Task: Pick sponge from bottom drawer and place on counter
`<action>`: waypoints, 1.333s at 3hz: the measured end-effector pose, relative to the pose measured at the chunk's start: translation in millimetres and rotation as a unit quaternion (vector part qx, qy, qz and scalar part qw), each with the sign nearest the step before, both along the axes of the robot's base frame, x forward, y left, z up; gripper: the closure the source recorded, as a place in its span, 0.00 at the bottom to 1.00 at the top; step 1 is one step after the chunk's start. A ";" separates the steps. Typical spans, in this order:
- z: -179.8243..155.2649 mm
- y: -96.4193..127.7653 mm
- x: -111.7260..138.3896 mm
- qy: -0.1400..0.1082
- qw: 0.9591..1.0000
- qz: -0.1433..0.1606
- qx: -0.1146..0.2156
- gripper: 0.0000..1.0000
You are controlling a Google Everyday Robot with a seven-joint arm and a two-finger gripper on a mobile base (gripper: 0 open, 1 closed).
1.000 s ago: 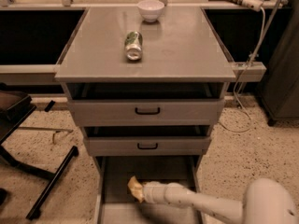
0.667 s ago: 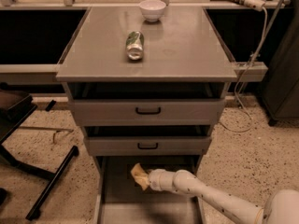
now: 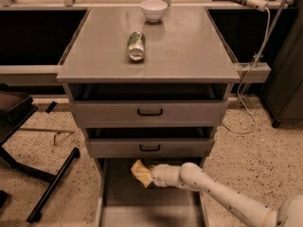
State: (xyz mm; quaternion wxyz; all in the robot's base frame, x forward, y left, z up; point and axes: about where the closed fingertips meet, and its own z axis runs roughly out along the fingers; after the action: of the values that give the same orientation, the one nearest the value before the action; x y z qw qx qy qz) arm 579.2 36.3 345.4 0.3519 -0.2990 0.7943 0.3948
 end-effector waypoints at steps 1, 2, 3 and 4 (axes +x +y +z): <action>25.4 -10.0 -4.4 0.010 1.000 0.016 -0.003 1.00; 99.3 -32.8 -22.3 0.022 0.999 0.025 0.003 1.00; 187.7 -55.1 -35.5 0.005 0.999 0.037 0.007 1.00; 187.8 -55.1 -35.5 0.005 0.999 0.037 0.007 1.00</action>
Offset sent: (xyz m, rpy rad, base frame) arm -0.0556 -0.0730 0.2107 0.0072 0.0650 0.0771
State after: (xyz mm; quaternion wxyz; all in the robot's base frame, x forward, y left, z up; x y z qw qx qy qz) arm 543.6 -18.8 533.2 0.3357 -0.3237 0.7814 0.4146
